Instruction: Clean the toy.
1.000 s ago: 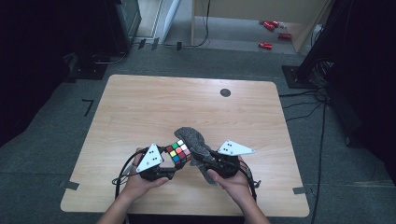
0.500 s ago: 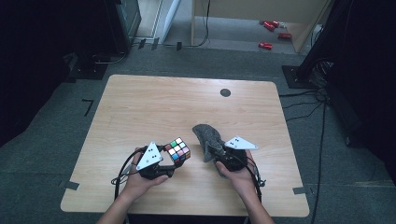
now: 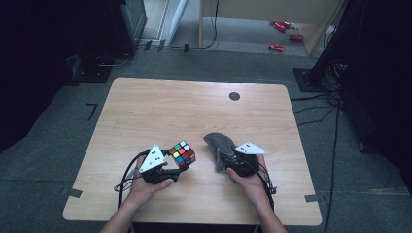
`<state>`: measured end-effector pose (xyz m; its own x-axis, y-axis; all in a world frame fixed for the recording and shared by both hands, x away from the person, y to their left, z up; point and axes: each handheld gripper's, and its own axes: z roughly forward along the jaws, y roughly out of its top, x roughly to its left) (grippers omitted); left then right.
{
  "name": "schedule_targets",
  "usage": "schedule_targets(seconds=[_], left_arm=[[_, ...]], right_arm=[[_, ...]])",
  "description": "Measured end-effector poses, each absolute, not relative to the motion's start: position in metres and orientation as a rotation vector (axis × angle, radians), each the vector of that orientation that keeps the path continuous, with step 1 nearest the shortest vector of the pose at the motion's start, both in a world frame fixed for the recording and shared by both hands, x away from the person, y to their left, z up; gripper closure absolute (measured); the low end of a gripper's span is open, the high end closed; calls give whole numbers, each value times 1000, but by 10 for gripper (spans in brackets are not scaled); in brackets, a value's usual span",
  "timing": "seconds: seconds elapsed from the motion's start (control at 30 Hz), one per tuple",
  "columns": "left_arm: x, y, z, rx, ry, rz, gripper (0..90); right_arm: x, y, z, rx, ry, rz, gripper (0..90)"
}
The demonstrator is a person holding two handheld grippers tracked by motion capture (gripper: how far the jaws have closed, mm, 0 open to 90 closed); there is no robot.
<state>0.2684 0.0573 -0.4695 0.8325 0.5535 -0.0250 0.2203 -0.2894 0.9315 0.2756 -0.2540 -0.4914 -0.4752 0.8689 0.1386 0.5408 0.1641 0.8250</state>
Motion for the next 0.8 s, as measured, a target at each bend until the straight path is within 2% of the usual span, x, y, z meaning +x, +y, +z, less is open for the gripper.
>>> schedule_targets(seconds=[0.13,0.47,0.8], left_arm=[[269,59,-469,1865,587,363,348],[271,62,-467,1849,604,351,348],[273,65,-464,1824,640,327,348]], right_arm=[[275,-257,-487,1328,2056,1254,407],[271,-260,-477,1273,2005,1316,354],[255,-222,-474,1047,2087,1489,329]])
